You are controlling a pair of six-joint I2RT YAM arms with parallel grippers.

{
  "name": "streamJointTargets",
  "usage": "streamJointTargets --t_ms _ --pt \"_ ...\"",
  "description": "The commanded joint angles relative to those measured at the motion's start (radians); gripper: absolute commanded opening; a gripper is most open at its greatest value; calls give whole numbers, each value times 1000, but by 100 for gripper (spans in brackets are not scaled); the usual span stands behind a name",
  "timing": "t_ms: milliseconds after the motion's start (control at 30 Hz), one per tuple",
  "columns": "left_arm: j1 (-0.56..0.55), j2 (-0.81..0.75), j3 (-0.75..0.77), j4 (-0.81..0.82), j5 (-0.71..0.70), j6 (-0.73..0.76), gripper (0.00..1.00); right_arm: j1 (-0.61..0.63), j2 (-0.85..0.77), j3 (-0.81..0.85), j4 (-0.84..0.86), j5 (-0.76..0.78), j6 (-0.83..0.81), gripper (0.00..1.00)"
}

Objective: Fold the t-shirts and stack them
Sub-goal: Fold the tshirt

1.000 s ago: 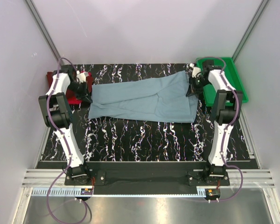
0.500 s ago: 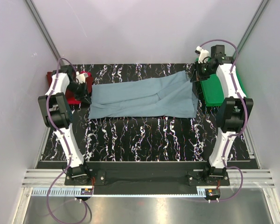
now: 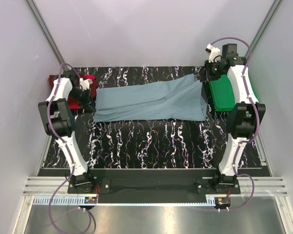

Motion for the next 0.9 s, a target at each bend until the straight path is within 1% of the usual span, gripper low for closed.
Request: streamJointTargets --t_ms 0,167,467,600,733,867 --pt "6 -99 -35 -28 50 -5 0 -10 -79 -3 26 -3 13 0" --pt "7 -132 -46 -24 65 -33 0 -10 -101 -6 39 -12 23 0" --pt "7 -100 28 7 -51 -28 0 -10 -53 49 56 6 15 0" --pt "12 -60 66 29 -99 -30 0 -8 9 81 69 23 9 0" --pt "10 -6 108 44 -110 -33 0 -8 65 115 84 36 4 0" --pt "9 51 138 58 -126 -28 0 4 151 190 96 48 -3 0"
